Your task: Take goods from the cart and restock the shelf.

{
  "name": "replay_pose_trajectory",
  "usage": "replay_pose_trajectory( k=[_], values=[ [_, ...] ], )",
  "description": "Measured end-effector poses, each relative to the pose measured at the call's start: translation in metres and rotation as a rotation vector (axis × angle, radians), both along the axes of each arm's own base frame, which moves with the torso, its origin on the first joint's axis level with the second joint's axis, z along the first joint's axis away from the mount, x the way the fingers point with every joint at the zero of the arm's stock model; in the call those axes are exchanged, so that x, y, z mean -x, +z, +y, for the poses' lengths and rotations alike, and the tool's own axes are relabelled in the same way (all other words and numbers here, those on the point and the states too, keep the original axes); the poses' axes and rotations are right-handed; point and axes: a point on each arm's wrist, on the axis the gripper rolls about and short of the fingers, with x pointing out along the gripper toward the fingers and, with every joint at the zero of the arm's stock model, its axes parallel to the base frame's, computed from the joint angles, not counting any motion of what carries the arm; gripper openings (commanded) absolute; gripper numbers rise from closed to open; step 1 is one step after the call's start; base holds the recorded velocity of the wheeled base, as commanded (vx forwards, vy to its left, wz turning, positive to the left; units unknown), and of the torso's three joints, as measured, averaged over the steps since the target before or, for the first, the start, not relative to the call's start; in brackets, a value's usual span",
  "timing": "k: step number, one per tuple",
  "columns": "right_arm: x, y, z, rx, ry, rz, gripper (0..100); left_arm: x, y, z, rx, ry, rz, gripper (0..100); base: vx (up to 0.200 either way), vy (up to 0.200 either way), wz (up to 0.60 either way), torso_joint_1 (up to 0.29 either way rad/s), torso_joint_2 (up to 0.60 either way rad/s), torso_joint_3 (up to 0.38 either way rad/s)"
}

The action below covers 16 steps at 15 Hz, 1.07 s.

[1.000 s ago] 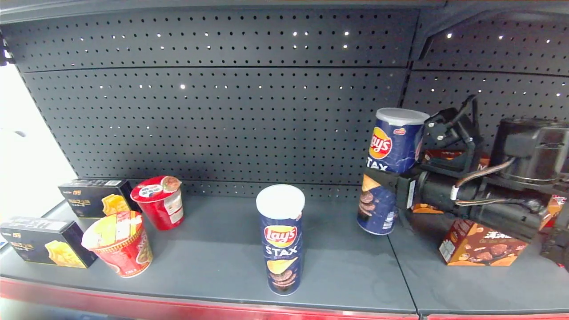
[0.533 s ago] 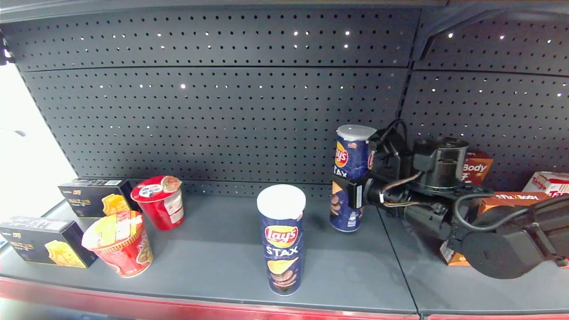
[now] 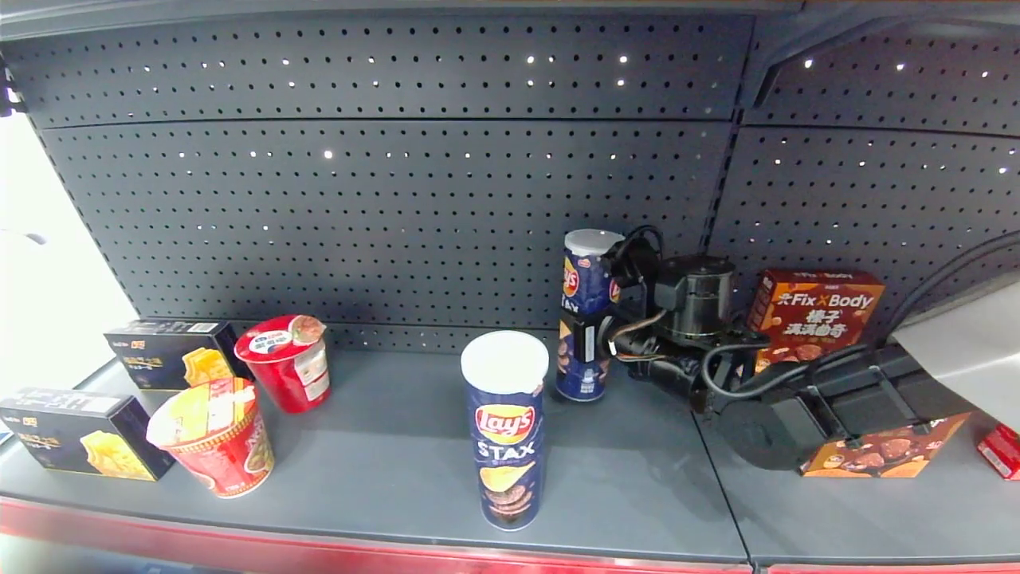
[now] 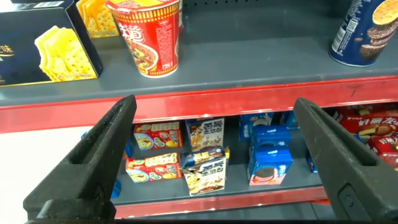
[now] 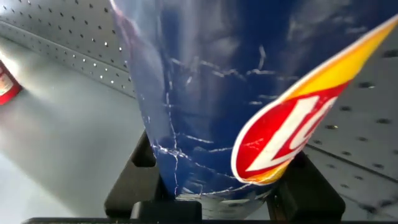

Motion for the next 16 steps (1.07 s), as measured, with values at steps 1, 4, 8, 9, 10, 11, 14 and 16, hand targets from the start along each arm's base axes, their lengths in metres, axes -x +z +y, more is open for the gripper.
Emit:
replay_pose_trajectory(
  k=[1, 4, 8, 9, 10, 11, 14, 16],
  values=[
    [-0.003, -0.003, 0.003, -0.003, 0.0, -0.004, 0, 0.0, 0.0, 0.0, 0.0, 0.0, 0.0, 100, 0.0, 0.0, 0.0, 0.0, 0.0, 0.0],
    [-0.013, -0.007, 0.013, -0.016, -0.003, -0.025, 0, 0.0, 0.0, 0.0, 0.0, 0.0, 0.0, 100, 0.0, 0.0, 0.0, 0.0, 0.0, 0.0],
    [-0.024, -0.016, 0.022, -0.017, -0.031, -0.027, 0, 0.0, 0.0, 0.0, 0.0, 0.0, 0.0, 100, 0.0, 0.0, 0.0, 0.0, 0.0, 0.0],
    [-0.025, -0.018, 0.023, -0.019, -0.03, -0.029, 0, 0.0, 0.0, 0.0, 0.0, 0.0, 0.0, 100, 0.0, 0.0, 0.0, 0.0, 0.0, 0.0],
    [-0.026, -0.02, 0.024, -0.021, -0.03, -0.031, 0, 0.0, 0.0, 0.0, 0.0, 0.0, 0.0, 100, 0.0, 0.0, 0.0, 0.0, 0.0, 0.0],
    [-0.027, -0.022, 0.026, -0.022, -0.028, -0.035, 0, 0.0, 0.0, 0.0, 0.0, 0.0, 0.0, 100, 0.0, 0.0, 0.0, 0.0, 0.0, 0.0],
    [-0.03, -0.028, 0.031, -0.021, -0.024, -0.04, 0, 0.0, 0.0, 0.0, 0.0, 0.0, 0.0, 100, 0.0, 0.0, 0.0, 0.0, 0.0, 0.0],
    [-0.031, -0.032, 0.033, -0.021, -0.024, -0.041, 100, 0.0, 0.0, 0.0, 0.0, 0.0, 0.0, 100, 0.0, 0.0, 0.0, 0.0, 0.0, 0.0]
  ],
)
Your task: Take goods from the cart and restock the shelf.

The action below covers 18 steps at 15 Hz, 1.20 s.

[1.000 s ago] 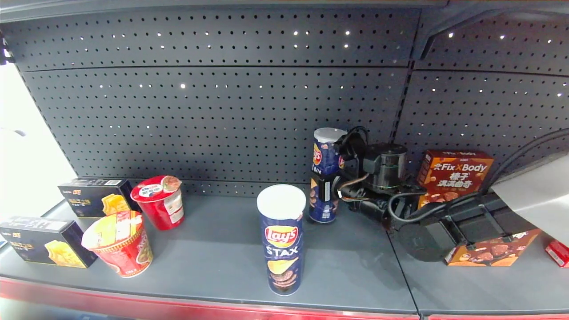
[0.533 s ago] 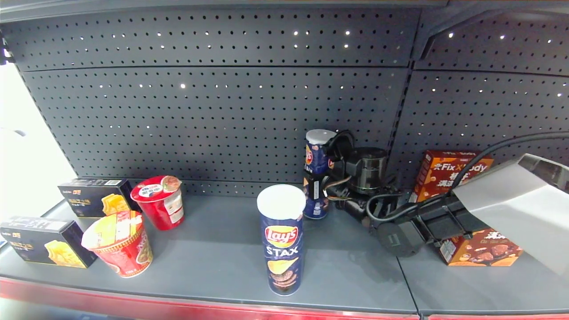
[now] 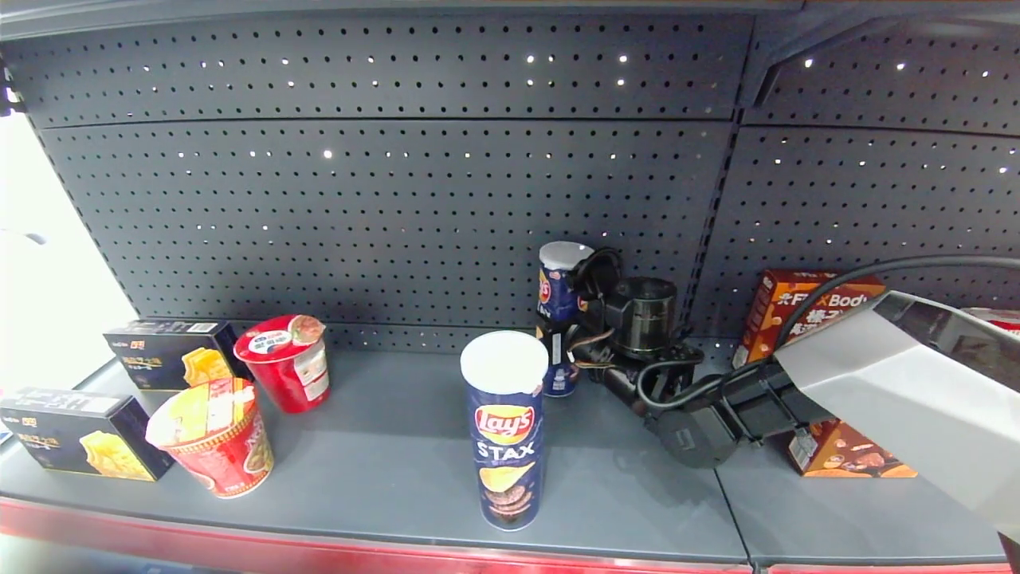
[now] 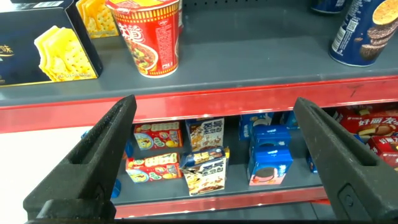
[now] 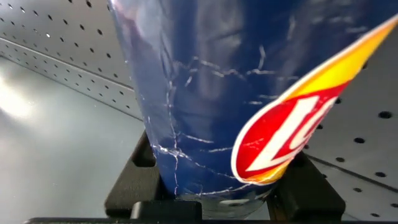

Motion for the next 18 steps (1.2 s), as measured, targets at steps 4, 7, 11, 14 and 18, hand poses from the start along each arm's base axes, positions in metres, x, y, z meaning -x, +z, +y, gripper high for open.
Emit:
replay_pose_trajectory(
  k=[4, 7, 11, 14, 18],
  values=[
    [0.001, -0.006, 0.001, 0.009, 0.004, 0.012, 100, 0.0, 0.0, 0.0, 0.0, 0.0, 0.0, 100, 0.0, 0.0, 0.0, 0.0, 0.0, 0.0],
    [0.008, -0.004, 0.0, 0.013, 0.01, 0.021, 100, 0.0, 0.0, 0.0, 0.0, 0.0, 0.0, 100, 0.0, 0.0, 0.0, 0.0, 0.0, 0.0],
    [0.035, -0.01, -0.018, 0.061, 0.017, 0.089, 100, 0.0, 0.0, 0.0, 0.0, 0.0, 0.0, 100, 0.0, 0.0, 0.0, 0.0, 0.0, 0.0],
    [0.063, -0.015, -0.037, 0.105, 0.024, 0.147, 100, 0.0, 0.0, 0.0, 0.0, 0.0, 0.0, 100, 0.0, 0.0, 0.0, 0.0, 0.0, 0.0],
    [0.101, -0.008, -0.057, 0.115, 0.054, 0.155, 100, 0.0, 0.0, 0.0, 0.0, 0.0, 0.0, 100, 0.0, 0.0, 0.0, 0.0, 0.0, 0.0]
  ],
)
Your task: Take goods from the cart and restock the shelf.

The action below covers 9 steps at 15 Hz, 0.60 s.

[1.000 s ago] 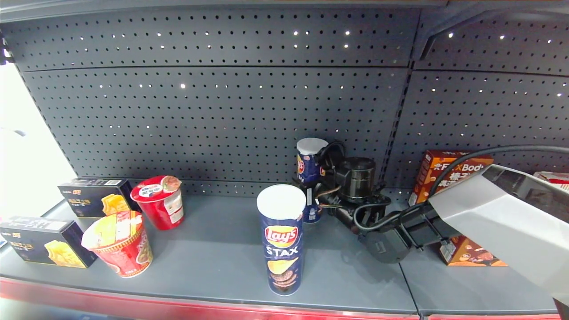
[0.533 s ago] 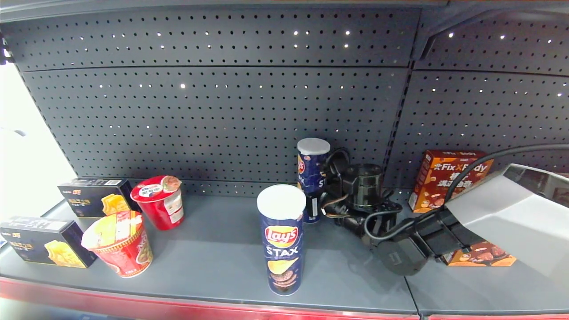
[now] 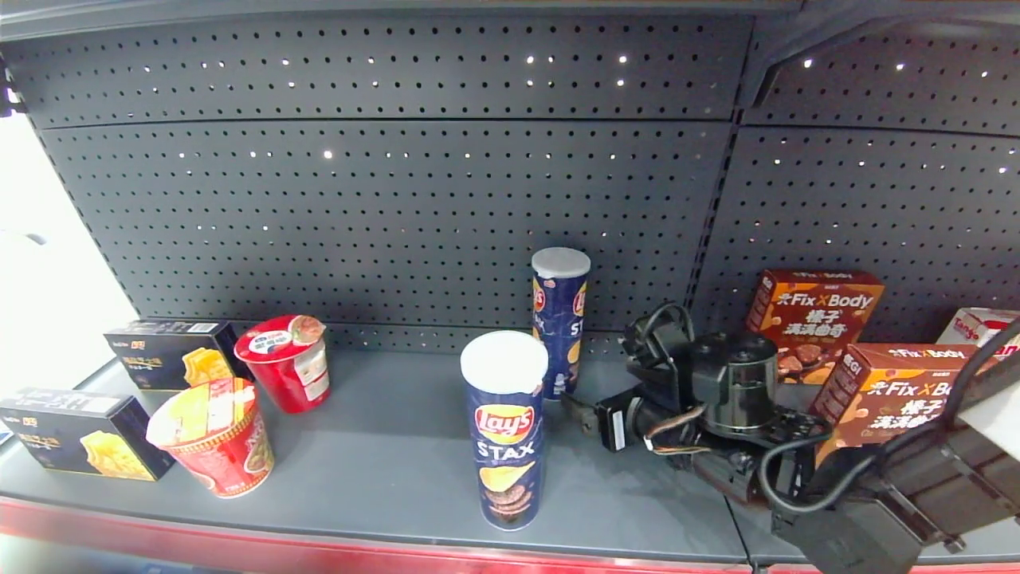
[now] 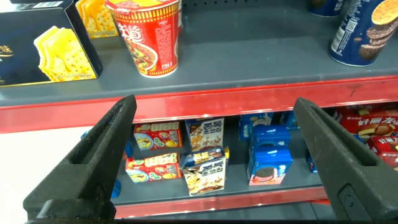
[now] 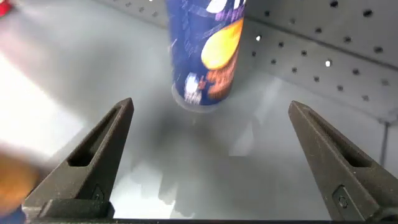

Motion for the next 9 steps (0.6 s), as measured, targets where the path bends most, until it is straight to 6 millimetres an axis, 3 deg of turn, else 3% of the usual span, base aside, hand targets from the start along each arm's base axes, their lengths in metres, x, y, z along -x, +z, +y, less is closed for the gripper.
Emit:
replay_pose_trajectory(
  k=[6, 9],
  values=[
    [0.044, 0.038, -0.033, -0.046, 0.009, -0.09, 100, 0.0, 0.0, 0.0, 0.0, 0.0, 0.0, 100, 0.0, 0.0, 0.0, 0.0, 0.0, 0.0],
    [0.076, 0.051, -0.06, -0.074, 0.011, -0.127, 100, 0.0, 0.0, 0.0, 0.0, 0.0, 0.0, 100, 0.0, 0.0, 0.0, 0.0, 0.0, 0.0]
  ],
)
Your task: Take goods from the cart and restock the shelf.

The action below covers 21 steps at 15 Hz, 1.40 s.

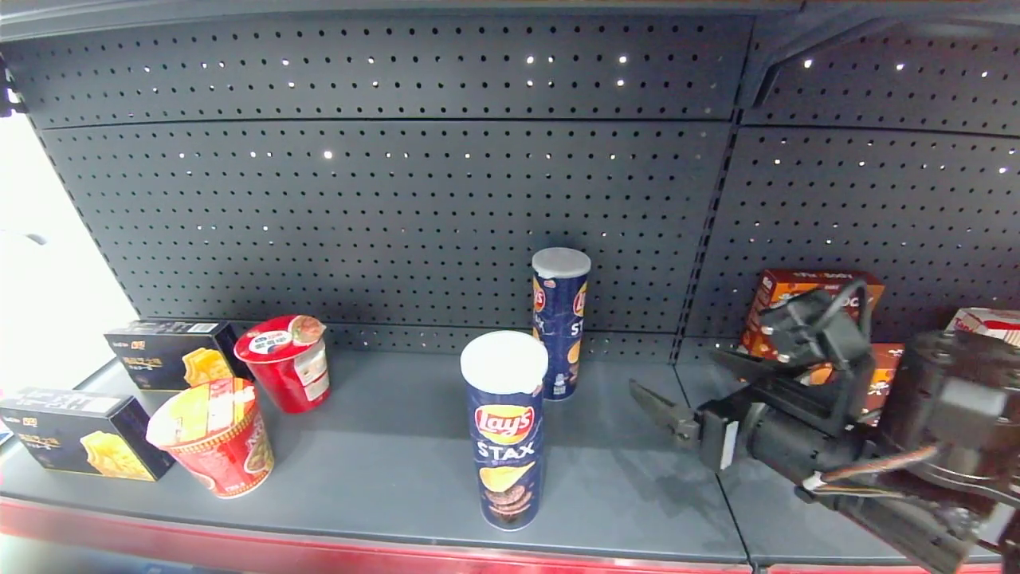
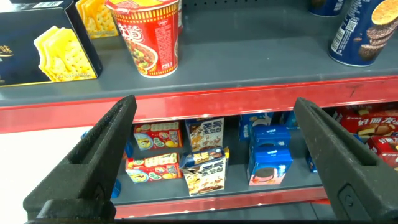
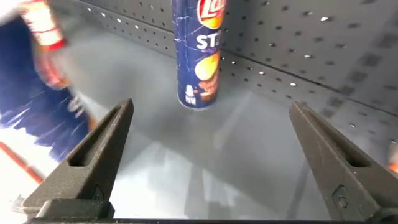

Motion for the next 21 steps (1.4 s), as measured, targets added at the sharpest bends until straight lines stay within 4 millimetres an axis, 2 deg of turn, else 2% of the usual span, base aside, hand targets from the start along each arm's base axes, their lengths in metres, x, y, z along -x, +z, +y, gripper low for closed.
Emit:
replay_pose_trajectory(
  k=[3, 5, 8, 10, 13, 16, 21],
  values=[
    [0.042, 0.01, -0.04, -0.013, 0.0, -0.064, 100, 0.0, 0.0, 0.0, 0.0, -0.001, 0.0, 100, 0.0, 0.0, 0.0, 0.0, 0.0, 0.0],
    [0.073, 0.01, -0.073, -0.006, -0.027, -0.121, 100, 0.0, 0.0, 0.0, 0.0, 0.0, 0.0, 100, 0.0, 0.0, 0.0, 0.0, 0.0, 0.0],
    [0.118, -0.008, -0.122, -0.004, -0.177, -0.158, 100, 0.0, 0.0, 0.0, 0.0, 0.0, 0.0, 100, 0.0, 0.0, 0.0, 0.0, 0.0, 0.0],
    [0.141, -0.025, -0.142, -0.017, -0.316, -0.137, 100, 0.0, 0.0, 0.0, 0.0, 0.0, 0.0, 100, 0.0, 0.0, 0.0, 0.0, 0.0, 0.0],
    [0.173, -0.062, -0.155, -0.018, -0.46, -0.008, 100, 0.0, 0.0, 0.0, 0.0, 0.0, 0.0, 100, 0.0, 0.0, 0.0, 0.0, 0.0, 0.0],
    [0.194, -0.087, -0.155, -0.036, -0.495, 0.038, 100, 0.0, 0.0, 0.0, 0.0, 0.0, 0.0, 100, 0.0, 0.0, 0.0, 0.0, 0.0, 0.0],
    [0.206, -0.096, -0.154, -0.038, -0.493, -0.059, 100, 0.0, 0.0, 0.0, 0.0, 0.0, 0.0, 100, 0.0, 0.0, 0.0, 0.0, 0.0, 0.0]
  ],
)
